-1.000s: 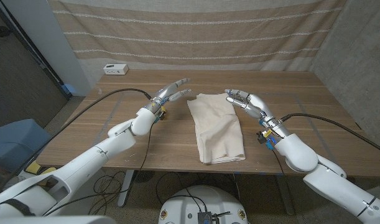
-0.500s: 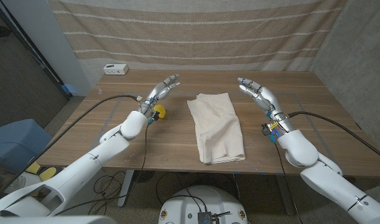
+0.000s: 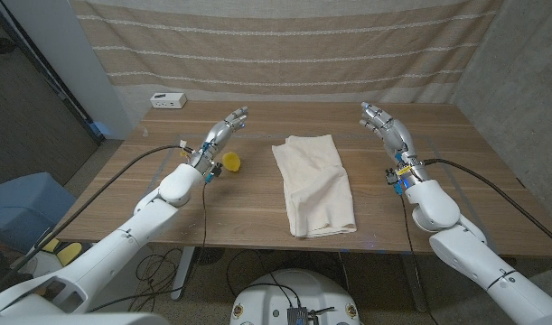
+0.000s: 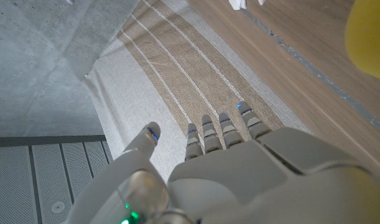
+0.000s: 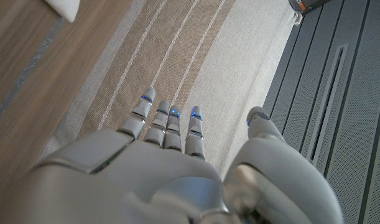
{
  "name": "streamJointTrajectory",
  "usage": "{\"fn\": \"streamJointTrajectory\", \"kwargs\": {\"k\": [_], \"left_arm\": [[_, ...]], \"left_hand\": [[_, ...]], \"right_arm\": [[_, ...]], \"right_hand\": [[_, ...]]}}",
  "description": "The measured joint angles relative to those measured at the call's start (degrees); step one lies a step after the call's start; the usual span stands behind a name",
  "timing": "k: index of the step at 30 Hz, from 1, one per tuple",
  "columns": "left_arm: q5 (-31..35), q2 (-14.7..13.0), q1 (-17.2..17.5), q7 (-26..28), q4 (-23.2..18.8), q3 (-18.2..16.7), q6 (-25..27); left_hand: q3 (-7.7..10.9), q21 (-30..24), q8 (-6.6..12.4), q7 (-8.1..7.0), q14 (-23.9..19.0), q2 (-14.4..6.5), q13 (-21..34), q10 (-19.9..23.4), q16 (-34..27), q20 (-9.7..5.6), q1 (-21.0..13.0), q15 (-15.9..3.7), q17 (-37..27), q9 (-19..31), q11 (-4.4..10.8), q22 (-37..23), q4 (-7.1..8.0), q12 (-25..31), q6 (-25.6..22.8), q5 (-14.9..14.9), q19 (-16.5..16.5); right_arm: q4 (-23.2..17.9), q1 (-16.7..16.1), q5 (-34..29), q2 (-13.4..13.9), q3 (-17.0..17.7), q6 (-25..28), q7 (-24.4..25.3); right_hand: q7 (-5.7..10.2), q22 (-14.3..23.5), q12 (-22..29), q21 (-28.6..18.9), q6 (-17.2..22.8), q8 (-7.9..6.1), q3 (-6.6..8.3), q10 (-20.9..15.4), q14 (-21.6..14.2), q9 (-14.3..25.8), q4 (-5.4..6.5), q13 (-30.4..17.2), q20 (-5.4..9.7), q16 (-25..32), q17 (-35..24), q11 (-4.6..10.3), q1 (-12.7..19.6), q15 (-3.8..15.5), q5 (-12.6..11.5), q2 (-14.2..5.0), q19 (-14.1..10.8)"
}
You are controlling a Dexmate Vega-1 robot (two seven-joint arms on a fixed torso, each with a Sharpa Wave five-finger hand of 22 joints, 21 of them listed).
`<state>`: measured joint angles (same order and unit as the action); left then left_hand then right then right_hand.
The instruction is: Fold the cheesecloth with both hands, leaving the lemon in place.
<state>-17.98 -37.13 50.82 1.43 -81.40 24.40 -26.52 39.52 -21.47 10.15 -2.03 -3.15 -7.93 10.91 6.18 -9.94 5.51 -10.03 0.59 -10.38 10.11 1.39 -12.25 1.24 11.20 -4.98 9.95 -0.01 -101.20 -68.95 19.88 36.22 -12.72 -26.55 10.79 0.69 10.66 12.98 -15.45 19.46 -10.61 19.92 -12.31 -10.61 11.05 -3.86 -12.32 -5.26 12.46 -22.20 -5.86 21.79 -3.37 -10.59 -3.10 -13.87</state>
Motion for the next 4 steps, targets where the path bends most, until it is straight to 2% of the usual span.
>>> {"fn": "streamJointTrajectory", "kwargs": {"k": [4], "left_arm": [[-2.1, 0.0, 0.0, -1.7, 1.1, -0.5, -0.8]], "left_hand": [[0.24, 0.4, 0.00, 0.00, 0.4, 0.0, 0.0, -0.6, 0.0, 0.00, 0.0, -0.40, 0.2, 0.0, 0.04, 0.0, 0.24, 0.0, 0.0, 0.0, 0.0]], "right_arm": [[1.2, 1.0, 0.0, -1.0, 0.2, 0.1, 1.3]], "right_hand": [[-0.59, 0.0, 0.0, 0.2, 0.6, -0.43, -0.24, -0.9, 0.0, -0.1, 0.24, 0.1, 0.23, 0.0, 0.4, -0.28, -0.6, 0.00, 0.0, -0.16, 0.3]]}}
